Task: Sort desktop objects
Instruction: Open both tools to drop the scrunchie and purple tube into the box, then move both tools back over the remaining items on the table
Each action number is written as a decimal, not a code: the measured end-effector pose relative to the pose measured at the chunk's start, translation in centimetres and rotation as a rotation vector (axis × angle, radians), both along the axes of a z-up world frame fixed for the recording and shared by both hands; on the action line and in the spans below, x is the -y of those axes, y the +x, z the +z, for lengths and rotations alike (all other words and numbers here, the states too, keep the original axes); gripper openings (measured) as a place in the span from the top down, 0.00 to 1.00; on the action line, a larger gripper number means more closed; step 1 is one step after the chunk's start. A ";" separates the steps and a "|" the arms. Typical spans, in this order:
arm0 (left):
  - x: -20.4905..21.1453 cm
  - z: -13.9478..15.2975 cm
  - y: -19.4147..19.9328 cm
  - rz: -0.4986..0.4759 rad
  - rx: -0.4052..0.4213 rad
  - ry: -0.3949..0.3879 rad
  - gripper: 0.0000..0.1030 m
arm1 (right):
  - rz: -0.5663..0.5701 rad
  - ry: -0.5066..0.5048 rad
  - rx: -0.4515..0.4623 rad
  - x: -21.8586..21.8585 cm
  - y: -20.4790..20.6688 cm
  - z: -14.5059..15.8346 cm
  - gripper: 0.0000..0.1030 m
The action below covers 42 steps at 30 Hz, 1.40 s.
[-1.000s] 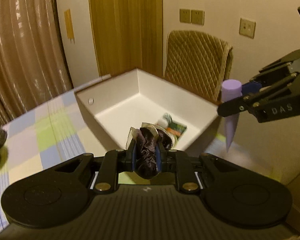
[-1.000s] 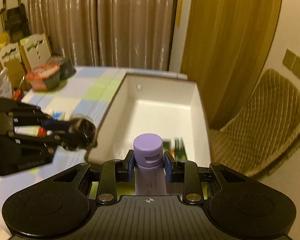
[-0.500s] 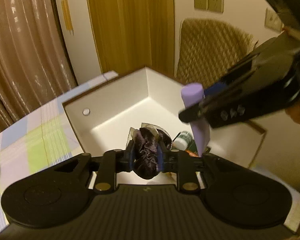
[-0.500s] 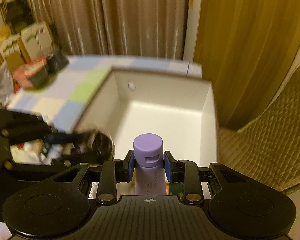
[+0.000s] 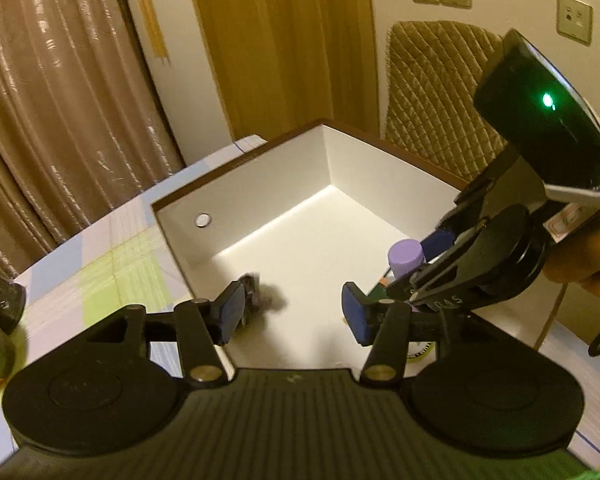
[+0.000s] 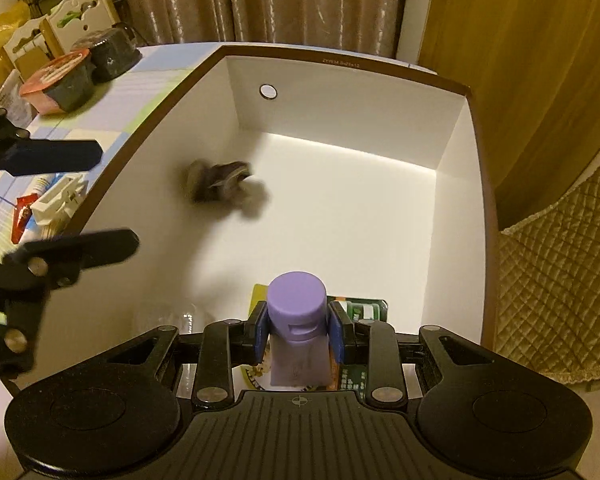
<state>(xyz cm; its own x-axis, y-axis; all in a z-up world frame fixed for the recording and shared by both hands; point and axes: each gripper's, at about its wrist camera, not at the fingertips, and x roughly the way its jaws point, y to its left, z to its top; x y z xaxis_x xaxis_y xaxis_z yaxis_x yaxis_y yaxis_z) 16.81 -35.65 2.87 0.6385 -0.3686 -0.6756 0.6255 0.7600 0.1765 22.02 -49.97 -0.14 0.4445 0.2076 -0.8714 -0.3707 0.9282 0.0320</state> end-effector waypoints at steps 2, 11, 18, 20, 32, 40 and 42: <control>-0.3 0.3 -0.1 0.014 0.006 -0.006 0.49 | 0.003 0.007 0.001 0.1 -0.1 0.0 0.71; -2.2 1.1 -0.8 0.071 0.017 -0.029 0.46 | -0.016 0.039 0.041 0.4 -0.5 1.0 0.71; -4.1 1.4 -1.7 0.129 0.012 -0.044 0.41 | -0.051 0.097 0.088 0.1 -1.3 2.9 0.71; -4.8 1.5 -2.1 0.153 0.012 -0.048 0.40 | -0.065 0.115 0.112 -0.2 -1.6 3.5 0.71; -13.4 0.0 -6.1 0.373 -0.027 -0.028 0.29 | -0.053 0.196 0.240 -4.5 -4.7 6.2 0.02; -19.9 -1.9 -9.7 0.442 -0.061 -0.008 0.15 | -0.033 0.216 0.270 -9.2 -8.6 7.8 0.02; -21.4 -2.1 -10.3 0.432 -0.065 -0.010 0.13 | -0.042 0.209 0.283 -10.6 -10.0 8.1 0.02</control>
<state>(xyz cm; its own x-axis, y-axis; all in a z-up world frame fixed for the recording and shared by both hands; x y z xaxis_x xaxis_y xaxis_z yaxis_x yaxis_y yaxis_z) 6.55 -14.25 0.73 0.6919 -0.0836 -0.7172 0.2588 0.9560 0.1382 11.97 -39.33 8.00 0.6746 0.3446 -0.6528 -0.3535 0.9272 0.1242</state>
